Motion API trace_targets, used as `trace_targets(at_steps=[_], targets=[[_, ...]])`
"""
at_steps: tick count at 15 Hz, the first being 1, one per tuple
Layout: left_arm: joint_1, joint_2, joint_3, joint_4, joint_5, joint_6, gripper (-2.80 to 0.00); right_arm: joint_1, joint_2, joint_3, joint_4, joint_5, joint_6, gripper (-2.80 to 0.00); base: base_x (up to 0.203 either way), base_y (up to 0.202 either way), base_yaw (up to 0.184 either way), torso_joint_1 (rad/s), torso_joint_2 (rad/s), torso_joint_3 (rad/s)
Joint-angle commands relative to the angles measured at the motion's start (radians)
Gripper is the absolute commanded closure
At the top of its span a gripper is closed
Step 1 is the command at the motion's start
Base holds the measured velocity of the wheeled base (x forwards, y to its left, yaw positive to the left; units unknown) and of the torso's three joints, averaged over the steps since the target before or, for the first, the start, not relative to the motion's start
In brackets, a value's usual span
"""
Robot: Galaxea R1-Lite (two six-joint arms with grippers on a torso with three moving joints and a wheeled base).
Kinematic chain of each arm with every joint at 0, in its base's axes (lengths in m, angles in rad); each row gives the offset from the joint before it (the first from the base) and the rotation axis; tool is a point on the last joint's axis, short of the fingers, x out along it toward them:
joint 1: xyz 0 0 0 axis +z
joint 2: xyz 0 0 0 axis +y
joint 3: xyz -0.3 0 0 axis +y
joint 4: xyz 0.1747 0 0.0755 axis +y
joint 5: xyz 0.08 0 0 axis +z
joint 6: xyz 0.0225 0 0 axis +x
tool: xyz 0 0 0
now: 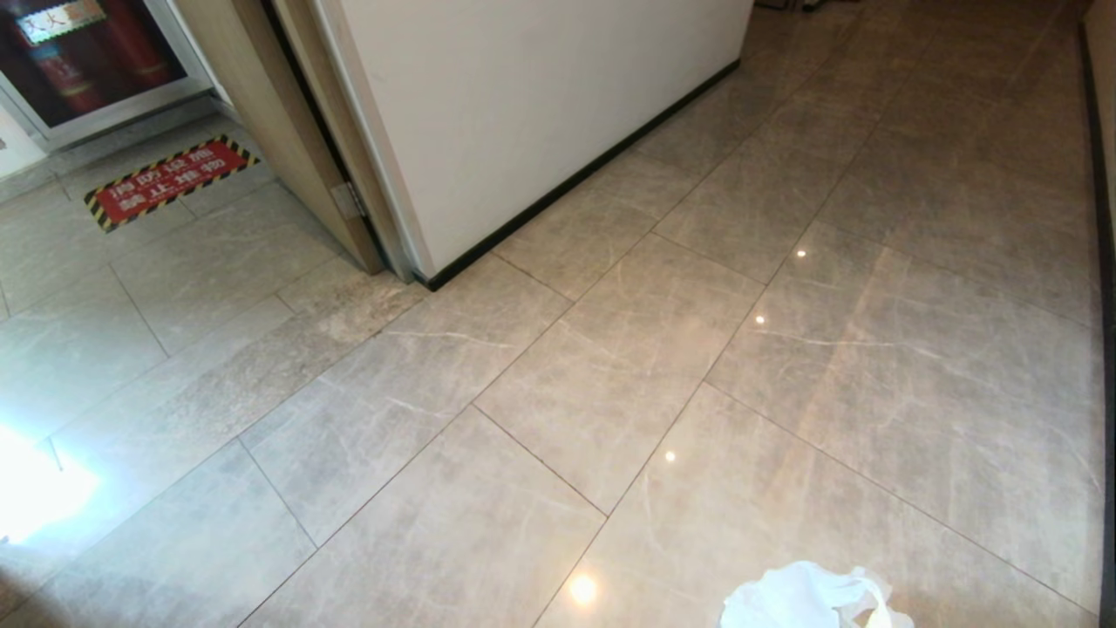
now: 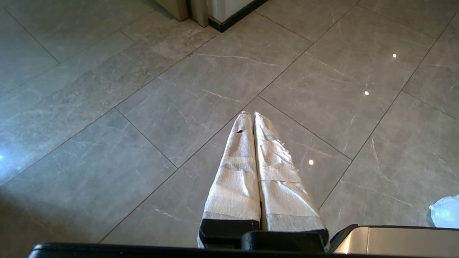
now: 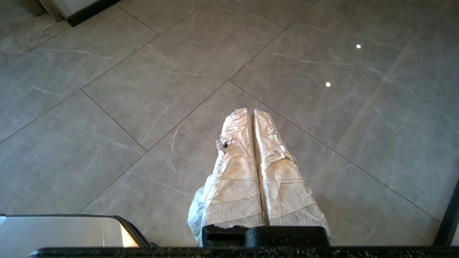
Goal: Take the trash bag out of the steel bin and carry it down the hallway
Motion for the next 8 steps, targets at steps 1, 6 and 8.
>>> trace_targets(at_steps=[1, 6, 8], targets=[[0.0, 0.0, 0.0, 0.0, 0.001, -0.002, 0.0, 0.0, 0.002, 0.0, 0.003, 0.003, -0.003, 0.0, 0.0, 0.0, 0.0, 0.002, 0.01, 0.203], [0.0, 0.0, 0.0, 0.0, 0.002, -0.004, 0.0, 0.001, 0.0, 0.0, 0.002, 0.002, 0.002, 0.0, 0.0, 0.0, 0.0, 0.002, 0.0, 0.203], [0.0, 0.0, 0.001, 0.0, 0.002, -0.008, 0.0, 0.001, 0.002, 0.0, 0.004, 0.005, -0.009, 0.0, 0.0, 0.0, 0.0, 0.003, 0.0, 0.207]])
